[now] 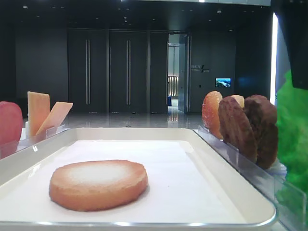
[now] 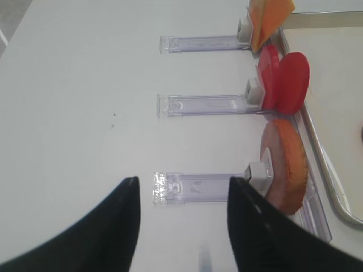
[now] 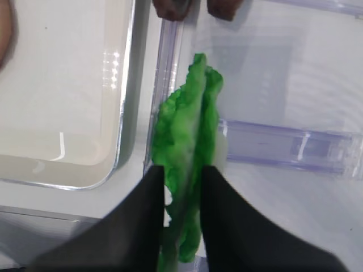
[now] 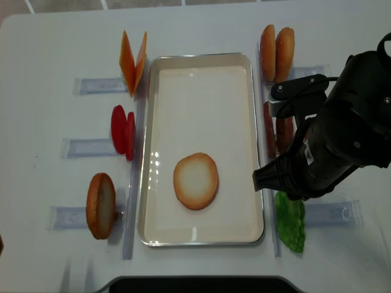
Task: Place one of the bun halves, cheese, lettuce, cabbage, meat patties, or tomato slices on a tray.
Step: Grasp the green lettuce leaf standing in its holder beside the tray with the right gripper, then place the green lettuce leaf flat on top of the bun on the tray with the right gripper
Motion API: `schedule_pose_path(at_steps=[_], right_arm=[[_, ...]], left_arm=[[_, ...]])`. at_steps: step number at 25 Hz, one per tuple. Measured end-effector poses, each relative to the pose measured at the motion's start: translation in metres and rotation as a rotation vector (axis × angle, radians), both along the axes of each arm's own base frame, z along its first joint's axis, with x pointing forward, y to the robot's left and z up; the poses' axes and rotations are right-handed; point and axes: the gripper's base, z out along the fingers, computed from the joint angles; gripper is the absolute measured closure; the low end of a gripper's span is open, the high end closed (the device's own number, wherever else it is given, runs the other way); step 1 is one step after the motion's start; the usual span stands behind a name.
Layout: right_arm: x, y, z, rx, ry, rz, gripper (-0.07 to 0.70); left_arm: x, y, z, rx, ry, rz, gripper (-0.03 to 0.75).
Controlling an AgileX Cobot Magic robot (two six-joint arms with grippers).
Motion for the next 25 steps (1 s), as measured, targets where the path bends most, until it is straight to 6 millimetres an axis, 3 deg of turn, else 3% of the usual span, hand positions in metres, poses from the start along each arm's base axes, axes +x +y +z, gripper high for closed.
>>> schedule_pose_path(at_steps=[9,15,25], right_arm=[[0.0,0.0,0.0,-0.002,-0.001,0.006,0.601],[0.001,0.001,0.003,0.004,-0.009,0.021,0.615],[-0.007,-0.005,0.053,0.157,-0.141,0.022,0.616]], left_arm=[[0.0,0.0,0.0,0.0,0.0,0.0,0.335],[0.0,0.0,0.0,0.0,0.0,0.0,0.336],[0.0,0.0,0.0,0.0,0.0,0.0,0.356]])
